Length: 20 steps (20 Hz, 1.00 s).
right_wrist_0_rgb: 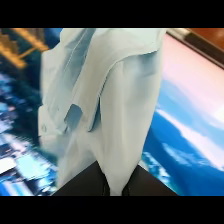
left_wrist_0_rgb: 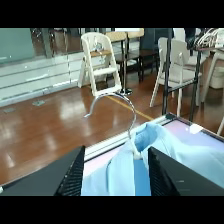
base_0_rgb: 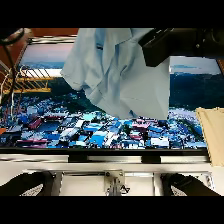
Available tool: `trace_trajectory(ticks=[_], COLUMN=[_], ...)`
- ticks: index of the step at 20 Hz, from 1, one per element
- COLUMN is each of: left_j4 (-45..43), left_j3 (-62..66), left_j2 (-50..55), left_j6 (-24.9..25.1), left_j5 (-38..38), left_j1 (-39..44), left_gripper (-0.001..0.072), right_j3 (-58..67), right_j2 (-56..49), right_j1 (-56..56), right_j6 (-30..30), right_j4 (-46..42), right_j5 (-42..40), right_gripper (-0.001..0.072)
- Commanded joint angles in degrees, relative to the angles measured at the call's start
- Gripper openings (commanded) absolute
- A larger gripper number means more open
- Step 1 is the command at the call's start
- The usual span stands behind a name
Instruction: Fold the shirts.
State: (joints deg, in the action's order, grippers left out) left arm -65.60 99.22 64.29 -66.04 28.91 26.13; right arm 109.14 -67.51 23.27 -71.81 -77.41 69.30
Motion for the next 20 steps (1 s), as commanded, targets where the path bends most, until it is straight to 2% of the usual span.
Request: trace_trajectory(ticks=[1, 6, 11, 13, 20], left_j4=[0.0, 0.0, 0.0, 0.0, 0.1], left_j3=[0.0, 0.0, -0.1, -0.1, -0.1], left_j2=[-3.1, -4.2, -4.2, -4.2, -4.2], left_j6=[0.0, 0.0, -0.2, -0.2, -0.2], left_j5=[0.1, 0.4, 5.0, 7.1, 10.4], left_j1=[0.0, 0.0, 0.0, 0.0, 0.0], left_gripper=[0.0491, 0.049, 0.0489, 0.0488, 0.048], right_j3=[0.1, 0.1, 0.1, 0.1, 0.1], right_j2=[0.3, 3.2, 7.2, 8.8, 10.2], right_j1=[0.0, 0.0, -1.4, -6.9, -33.1], right_j6=[-5.9, -12.8, -21.2, -24.7, -31.2], right_j4=[-13.0, -30.0, -55.5, -58.1, -57.8], right_j5=[-4.1, -8.4, -9.0, -10.4, -19.0], right_gripper=[0.0068, 0.0067, 0.0067, 0.0067, 0.0067])
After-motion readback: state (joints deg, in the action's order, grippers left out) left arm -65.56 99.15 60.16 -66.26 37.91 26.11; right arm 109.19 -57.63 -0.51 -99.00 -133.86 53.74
